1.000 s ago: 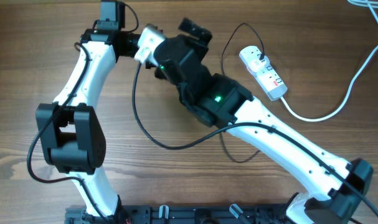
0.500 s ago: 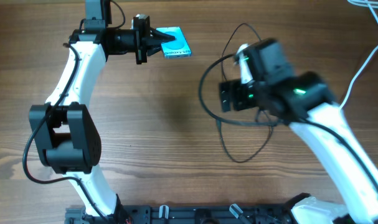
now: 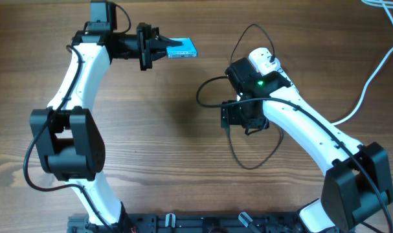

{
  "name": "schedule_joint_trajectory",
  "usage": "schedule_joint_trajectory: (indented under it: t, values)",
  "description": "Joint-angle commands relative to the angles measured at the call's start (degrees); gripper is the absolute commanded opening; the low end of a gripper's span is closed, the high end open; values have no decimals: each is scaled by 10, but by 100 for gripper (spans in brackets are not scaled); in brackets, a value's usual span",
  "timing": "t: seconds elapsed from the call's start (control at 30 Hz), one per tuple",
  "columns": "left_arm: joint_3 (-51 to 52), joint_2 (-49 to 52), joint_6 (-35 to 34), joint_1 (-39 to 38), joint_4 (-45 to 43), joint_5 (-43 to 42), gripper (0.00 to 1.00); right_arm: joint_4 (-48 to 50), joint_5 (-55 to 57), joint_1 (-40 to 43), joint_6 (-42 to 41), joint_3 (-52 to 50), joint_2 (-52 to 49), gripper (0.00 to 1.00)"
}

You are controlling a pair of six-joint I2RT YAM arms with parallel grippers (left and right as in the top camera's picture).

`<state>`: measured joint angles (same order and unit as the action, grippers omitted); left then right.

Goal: Plug charger to phone and switch on socket
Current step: 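Lift the cable plug with the right gripper, tip pointing up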

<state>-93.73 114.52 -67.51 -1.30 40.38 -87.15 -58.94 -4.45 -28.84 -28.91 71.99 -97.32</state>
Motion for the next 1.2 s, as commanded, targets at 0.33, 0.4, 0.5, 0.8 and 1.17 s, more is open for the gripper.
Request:
schedule_joint_trajectory:
  t: [0.33, 0.4, 0.5, 0.8, 1.17]
  values:
    - [-8, -18, -22, 62, 2, -28, 4, 140, 6, -6, 16, -115, -7, 60]
    - [-8, -18, -22, 63, 2, -28, 4, 178, 5, -6, 18, -142, -7, 60]
    - [-8, -18, -21, 63, 2, -28, 4, 195, 5, -21, 17, -148, -7, 60]
    - [-8, -18, -19, 63, -11, -28, 4, 225, 51, -57, -13, -148, -62, 55]
    - [-8, -18, -18, 63, -12, -28, 4, 216, 40, -75, -29, -148, -94, 41]
